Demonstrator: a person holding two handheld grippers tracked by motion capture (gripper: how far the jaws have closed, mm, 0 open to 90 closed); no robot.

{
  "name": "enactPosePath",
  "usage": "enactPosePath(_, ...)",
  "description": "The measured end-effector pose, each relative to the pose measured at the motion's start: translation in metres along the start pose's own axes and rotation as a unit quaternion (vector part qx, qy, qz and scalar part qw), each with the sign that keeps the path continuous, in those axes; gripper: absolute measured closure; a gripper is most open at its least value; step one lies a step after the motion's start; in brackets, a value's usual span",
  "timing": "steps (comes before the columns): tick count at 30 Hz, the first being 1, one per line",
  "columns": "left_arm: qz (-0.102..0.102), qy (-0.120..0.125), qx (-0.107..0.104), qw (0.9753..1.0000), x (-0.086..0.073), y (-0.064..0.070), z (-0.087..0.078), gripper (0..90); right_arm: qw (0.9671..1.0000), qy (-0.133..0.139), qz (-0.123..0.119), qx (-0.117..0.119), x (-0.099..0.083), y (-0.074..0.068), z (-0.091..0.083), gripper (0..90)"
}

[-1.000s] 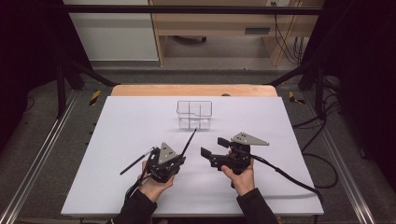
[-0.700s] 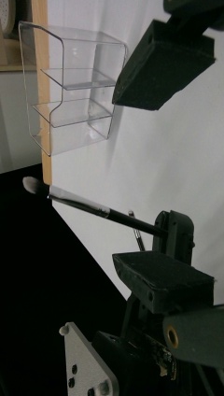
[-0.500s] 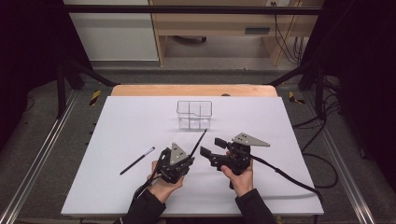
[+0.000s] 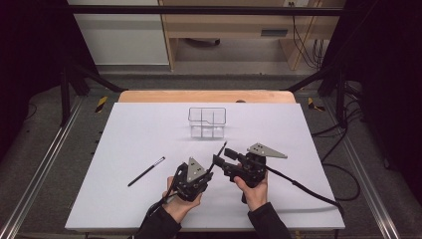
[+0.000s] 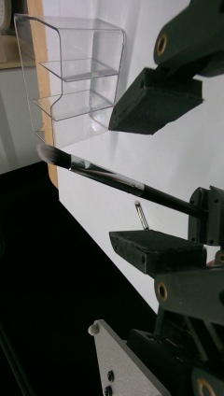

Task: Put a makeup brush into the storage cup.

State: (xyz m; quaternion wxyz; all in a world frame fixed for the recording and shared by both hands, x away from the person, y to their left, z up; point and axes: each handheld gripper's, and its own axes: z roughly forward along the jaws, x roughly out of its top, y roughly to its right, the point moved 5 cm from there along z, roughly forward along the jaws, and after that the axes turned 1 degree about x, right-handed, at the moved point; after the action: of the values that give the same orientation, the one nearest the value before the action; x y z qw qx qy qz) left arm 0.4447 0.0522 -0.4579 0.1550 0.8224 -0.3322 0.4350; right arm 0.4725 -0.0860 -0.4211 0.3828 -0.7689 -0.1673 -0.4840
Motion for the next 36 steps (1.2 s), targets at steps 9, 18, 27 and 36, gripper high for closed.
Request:
enactPosePath(9, -0.002, -0.002, 0.000, 1.0000, -0.001, 0.005, 0.002, 82.8, 0.9999, 0.008, 0.008, -0.003, 0.000, -0.001, 0.000, 55.2)
enactPosePath(18, -0.003, -0.003, 0.000, 1.0000, -0.002, 0.008, 0.002, 82.8, 0.9998, 0.010, 0.016, 0.004, -0.001, -0.001, 0.000, 72.1)
enactPosePath(27, -0.002, -0.002, -0.003, 1.0000, -0.003, 0.010, 0.003, 82.6, 0.9995, 0.011, 0.028, 0.014, -0.002, 0.000, 0.000, 80.8)
enactPosePath(36, 0.003, -0.002, -0.008, 1.0000, -0.003, 0.012, 0.004, 81.2, 0.9989, 0.010, 0.027, 0.037, -0.001, -0.002, -0.002, 83.5)
